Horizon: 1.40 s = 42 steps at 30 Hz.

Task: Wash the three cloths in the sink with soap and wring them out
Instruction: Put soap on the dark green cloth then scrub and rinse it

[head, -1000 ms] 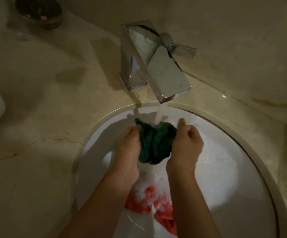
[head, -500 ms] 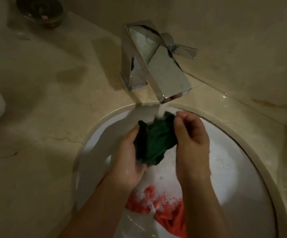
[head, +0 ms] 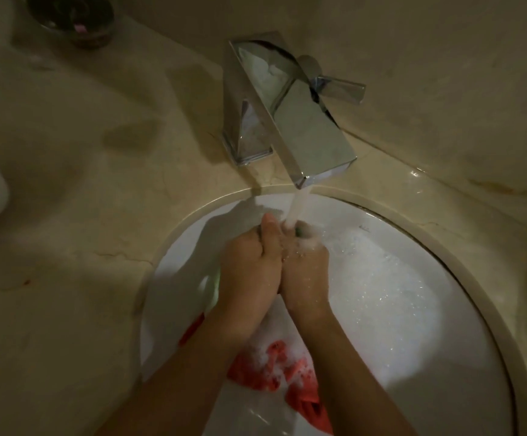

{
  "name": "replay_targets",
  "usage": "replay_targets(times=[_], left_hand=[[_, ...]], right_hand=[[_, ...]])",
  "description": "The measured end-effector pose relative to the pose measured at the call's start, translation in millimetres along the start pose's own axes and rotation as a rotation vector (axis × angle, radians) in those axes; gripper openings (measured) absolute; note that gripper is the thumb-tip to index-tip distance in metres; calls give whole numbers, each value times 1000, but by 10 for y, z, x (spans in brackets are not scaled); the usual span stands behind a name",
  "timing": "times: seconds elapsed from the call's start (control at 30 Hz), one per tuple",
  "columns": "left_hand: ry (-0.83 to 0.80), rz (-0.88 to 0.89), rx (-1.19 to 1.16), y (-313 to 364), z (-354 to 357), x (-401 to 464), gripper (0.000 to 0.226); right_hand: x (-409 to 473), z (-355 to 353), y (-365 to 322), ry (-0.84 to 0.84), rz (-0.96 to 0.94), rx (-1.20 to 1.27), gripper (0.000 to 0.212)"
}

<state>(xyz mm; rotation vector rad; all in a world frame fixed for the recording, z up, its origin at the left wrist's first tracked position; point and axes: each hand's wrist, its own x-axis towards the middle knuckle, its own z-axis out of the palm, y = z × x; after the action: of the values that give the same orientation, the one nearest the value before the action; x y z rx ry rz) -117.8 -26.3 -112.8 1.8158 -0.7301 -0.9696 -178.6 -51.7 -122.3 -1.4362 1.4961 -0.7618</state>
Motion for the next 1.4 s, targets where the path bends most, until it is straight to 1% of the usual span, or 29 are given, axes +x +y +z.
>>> replay_targets(times=[0.07,0.1,0.17,0.23,0.27,0.3,0.37,0.4,0.43,0.5,0.57,0.6,0.63,0.7,0.77,0.8,0.87,0.9,0.93,0.97,1.0,1.07,1.1,1.13,1.17,1.23,1.33,1.4], left_hand=[[34,-30,3,15,19,22,54],[38,-99,-50,38,36,35,53],[7,-319,-221,96,61,76,45],[-75,-513,-328,140,36,78,30],[-107,-553,-390,140,20,59,20],[-129,-558,-461,137,-2,41,13],[-131,-563,-597,104,-76,19,16],[-147,-587,-659,77,-114,21,17],[-183,-632,-729,52,-142,24,19],[-281,-711,-859,27,-195,22,41],[-364,-682,-918,18,-221,16,61],[-389,-643,-921,27,-222,7,63],[-403,-603,-921,39,-217,-3,62],[-380,-511,-846,80,-183,-38,58],[-315,-422,-708,112,-123,-90,56],[-287,-378,-637,130,-92,-124,52],[-218,-287,-469,133,2,-188,33],[-167,-234,-372,123,43,-203,25],[-81,-189,-299,111,73,-194,19],[16,-154,-249,101,85,-163,17],[93,-113,-215,92,85,-125,20],[146,-53,-161,71,79,-27,30],[151,-36,-138,63,75,19,34],[143,-23,-123,69,68,55,36],[135,-20,-106,67,80,84,37],[133,-68,-106,64,107,134,36],[166,-159,-212,99,127,167,34],[150,-231,-283,120,115,169,32]], right_hand=[[44,2,31,57,-137,-105,29],[60,-9,27,63,-116,-117,28],[62,-35,-18,57,-20,-95,26],[56,-96,-76,101,82,-23,24],[61,-130,-80,146,124,42,22],[58,-175,-101,198,146,110,18],[21,-272,-117,274,157,239,11],[-35,-308,-131,274,152,284,8],[-117,-336,-161,252,142,320,7],[-312,-373,-198,154,83,360,10],[-451,-376,-237,20,-8,323,21],[-467,-369,-224,-26,-44,288,24],[-457,-365,-210,-36,-55,258,26],[-371,-345,-117,83,-67,172,34],[-258,-290,-40,211,-21,130,38],[-206,-260,-16,203,61,175,36],[-136,-208,-53,65,300,417,24],[-128,-177,-89,4,384,517,19],[-139,-137,-116,-19,401,538,21],[-175,-84,-138,10,377,526,25],[-220,-22,-139,67,309,510,27],[-311,78,-165,180,123,416,28],[-323,93,-174,206,40,356,27],[-282,93,-149,222,-4,303,23],[-222,79,-164,216,2,281,20],[-60,43,-159,174,24,199,28],[109,24,-164,113,-2,-5,38],[143,32,-161,103,9,-6,38]])
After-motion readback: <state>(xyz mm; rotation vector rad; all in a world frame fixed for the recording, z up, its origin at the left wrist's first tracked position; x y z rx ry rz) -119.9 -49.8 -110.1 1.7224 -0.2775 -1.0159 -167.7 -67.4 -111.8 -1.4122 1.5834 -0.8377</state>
